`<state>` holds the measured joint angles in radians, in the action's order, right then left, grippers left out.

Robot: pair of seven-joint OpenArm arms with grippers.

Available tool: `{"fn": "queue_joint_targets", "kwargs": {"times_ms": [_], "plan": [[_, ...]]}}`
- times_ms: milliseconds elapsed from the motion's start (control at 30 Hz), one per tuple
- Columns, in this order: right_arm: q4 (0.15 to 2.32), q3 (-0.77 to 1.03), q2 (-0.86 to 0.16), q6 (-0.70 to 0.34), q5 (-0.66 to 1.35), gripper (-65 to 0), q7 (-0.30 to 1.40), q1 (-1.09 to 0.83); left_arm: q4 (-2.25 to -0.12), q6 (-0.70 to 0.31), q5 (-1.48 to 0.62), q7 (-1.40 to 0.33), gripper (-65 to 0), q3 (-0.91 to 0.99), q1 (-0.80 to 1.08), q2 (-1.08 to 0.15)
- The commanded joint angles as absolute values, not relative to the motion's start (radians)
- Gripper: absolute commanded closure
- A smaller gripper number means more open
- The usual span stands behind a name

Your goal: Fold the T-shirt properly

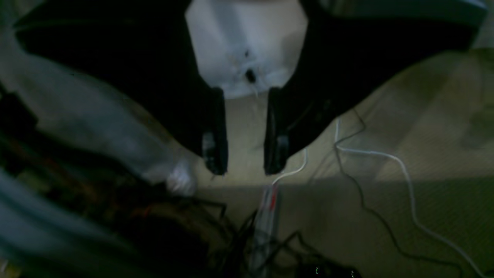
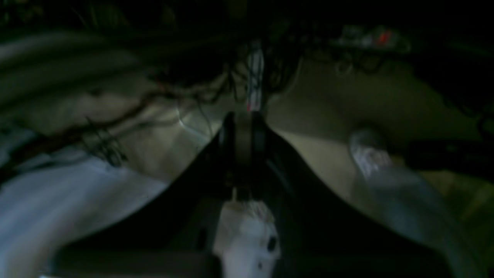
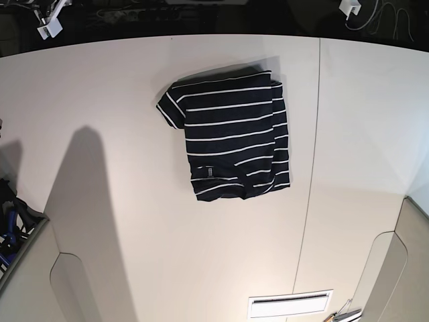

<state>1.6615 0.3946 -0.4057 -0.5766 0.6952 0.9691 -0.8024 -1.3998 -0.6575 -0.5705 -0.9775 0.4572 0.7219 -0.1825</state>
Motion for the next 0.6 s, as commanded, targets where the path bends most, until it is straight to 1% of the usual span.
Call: {"fn": "queue_joint_targets", "kwargs": {"times_ms": [0, 100, 233, 300, 433, 567], "plan": [[1.661, 0.376, -0.431, -0.572, 0.683, 0.0, 0.95, -0.82, -1.398, -0.648, -0.55, -0.966, -17.3, 0.43, 0.738, -0.197], [1.607, 0.291, -0.461, -0.552, 0.617, 0.0, 0.905, -0.823, -1.376, -0.607, -0.442, -0.936, -17.3, 0.327, 0.737, -0.203], [1.499, 0.172, -0.495, -0.546, 0.571, 0.0, 0.796, -0.809, -1.344, -0.519, -0.296, -0.826, -17.4, 0.212, 0.735, -0.204], [1.436, 0.11, -0.504, -0.545, 0.544, 0.0, 0.757, -0.784, -1.318, -0.492, -0.248, -0.783, -17.4, 0.171, 0.728, -0.203], [1.293, -0.002, -0.503, -0.545, 0.487, 0.0, 0.748, -0.696, -1.239, -0.482, -0.223, -0.767, -17.4, 0.11, 0.693, -0.203], [1.139, -0.091, -0.503, -0.535, 0.474, 0.0, 0.743, -0.598, -1.112, -0.482, -0.223, -0.767, -17.4, 0.077, 0.634, -0.203]]}}
